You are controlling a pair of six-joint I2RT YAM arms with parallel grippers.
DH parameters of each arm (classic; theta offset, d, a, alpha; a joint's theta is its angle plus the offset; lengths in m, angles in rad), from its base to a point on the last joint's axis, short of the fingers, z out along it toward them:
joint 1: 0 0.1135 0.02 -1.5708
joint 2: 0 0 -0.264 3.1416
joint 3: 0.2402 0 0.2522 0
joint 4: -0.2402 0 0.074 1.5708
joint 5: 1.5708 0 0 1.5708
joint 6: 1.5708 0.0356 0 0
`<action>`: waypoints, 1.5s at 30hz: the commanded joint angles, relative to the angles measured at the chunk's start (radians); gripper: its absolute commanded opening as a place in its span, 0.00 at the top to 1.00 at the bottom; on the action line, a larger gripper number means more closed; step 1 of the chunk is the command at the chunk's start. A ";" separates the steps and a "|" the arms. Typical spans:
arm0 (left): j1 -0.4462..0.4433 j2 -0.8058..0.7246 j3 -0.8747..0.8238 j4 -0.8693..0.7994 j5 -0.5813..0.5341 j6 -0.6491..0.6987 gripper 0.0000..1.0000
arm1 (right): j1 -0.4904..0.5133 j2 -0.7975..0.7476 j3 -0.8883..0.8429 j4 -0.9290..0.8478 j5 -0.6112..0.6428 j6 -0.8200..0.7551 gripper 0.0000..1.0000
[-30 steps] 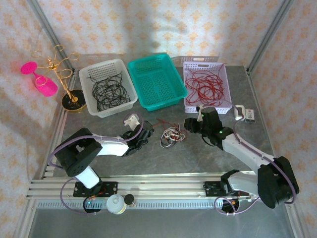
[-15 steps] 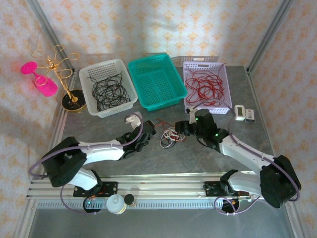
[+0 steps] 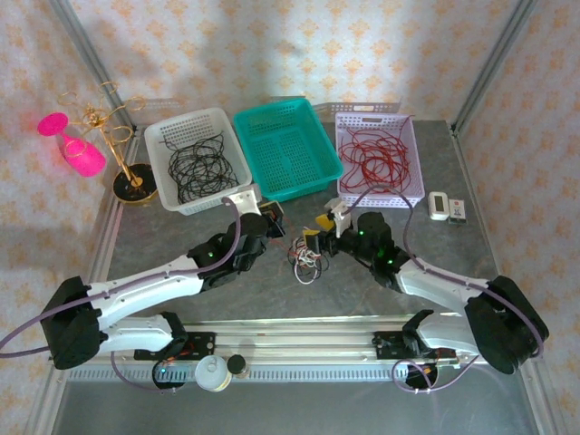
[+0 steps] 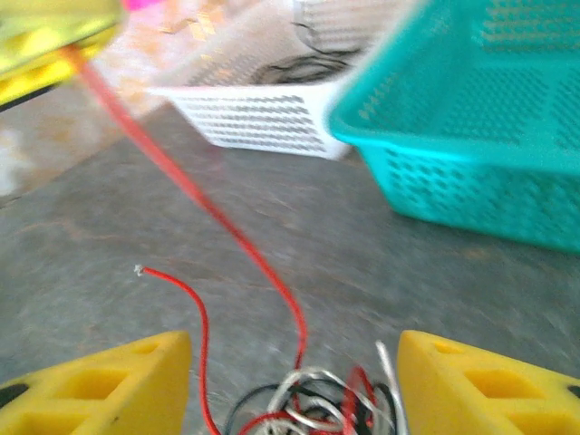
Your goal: Untangle the cables
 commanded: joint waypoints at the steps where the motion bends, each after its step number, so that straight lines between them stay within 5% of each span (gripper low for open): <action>1: -0.001 -0.020 0.057 -0.063 0.014 0.101 1.00 | 0.005 0.049 0.023 0.151 -0.184 -0.093 0.38; 10: -0.012 -0.026 0.151 -0.076 0.103 0.179 1.00 | 0.055 0.318 0.185 0.319 -0.133 0.088 0.39; 14: -0.038 -0.042 0.217 -0.082 0.120 0.253 1.00 | 0.095 0.414 0.223 0.323 0.100 0.151 0.41; 17: -0.051 -0.060 0.268 -0.094 0.098 0.296 1.00 | 0.096 0.458 0.252 0.267 0.132 0.187 0.42; 33: -0.055 -0.093 0.495 -0.117 0.005 0.521 1.00 | 0.104 0.515 0.215 0.175 0.170 0.248 0.48; 45: -0.054 -0.039 0.750 -0.103 0.040 0.685 1.00 | 0.104 0.535 0.232 0.132 0.245 0.271 0.50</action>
